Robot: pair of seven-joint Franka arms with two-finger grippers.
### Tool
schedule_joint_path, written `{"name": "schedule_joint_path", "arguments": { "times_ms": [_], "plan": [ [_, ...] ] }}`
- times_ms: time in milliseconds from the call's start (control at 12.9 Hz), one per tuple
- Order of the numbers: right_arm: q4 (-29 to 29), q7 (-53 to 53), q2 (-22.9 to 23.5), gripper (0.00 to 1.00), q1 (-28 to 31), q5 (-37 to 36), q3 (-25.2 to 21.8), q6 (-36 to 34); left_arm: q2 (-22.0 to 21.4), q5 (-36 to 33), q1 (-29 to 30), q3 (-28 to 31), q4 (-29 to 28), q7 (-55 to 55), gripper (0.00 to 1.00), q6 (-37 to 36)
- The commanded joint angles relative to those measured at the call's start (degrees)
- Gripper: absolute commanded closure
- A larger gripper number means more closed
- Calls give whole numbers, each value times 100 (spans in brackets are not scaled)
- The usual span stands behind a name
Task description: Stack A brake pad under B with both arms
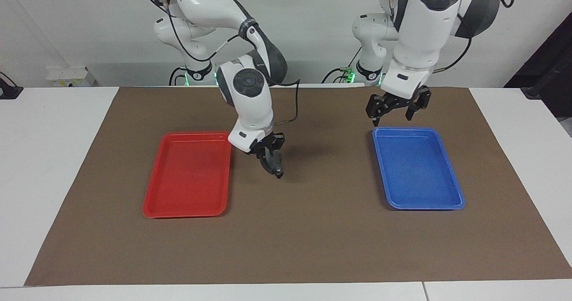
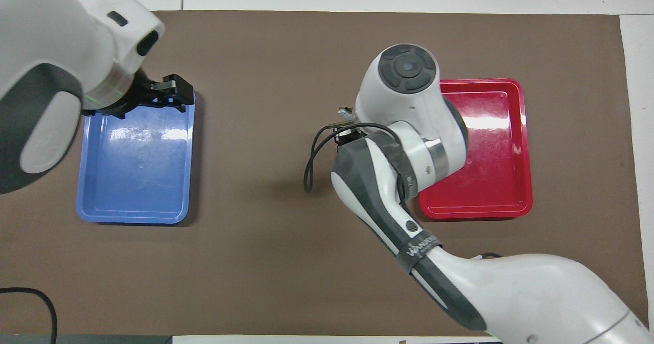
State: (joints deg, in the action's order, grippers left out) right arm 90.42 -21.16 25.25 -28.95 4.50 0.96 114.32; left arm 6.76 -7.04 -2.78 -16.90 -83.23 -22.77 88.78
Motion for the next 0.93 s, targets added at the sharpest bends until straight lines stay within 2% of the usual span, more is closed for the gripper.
{"name": "schedule_joint_path", "arguments": {
  "times_ms": [0,156,311,467,856],
  "plan": [
    [-246,-117,349,100,-180,-1,-17,274,-516,560,-152,973,-343,771,1,-159],
    [-61,-64,358,100,-164,-28,-17,371,-798,878,-355,1740,-466,1465,1,-324],
    [133,58,340,100,-138,-45,-17,424,-983,915,-320,1997,-475,1697,1,-606],
    [335,445,305,100,-76,-36,-17,415,-1080,906,-329,1964,-475,1610,1,-607],
    [371,630,296,100,-15,-36,-17,512,-1142,906,-346,1841,-827,1583,1,-510]
  ]
}}
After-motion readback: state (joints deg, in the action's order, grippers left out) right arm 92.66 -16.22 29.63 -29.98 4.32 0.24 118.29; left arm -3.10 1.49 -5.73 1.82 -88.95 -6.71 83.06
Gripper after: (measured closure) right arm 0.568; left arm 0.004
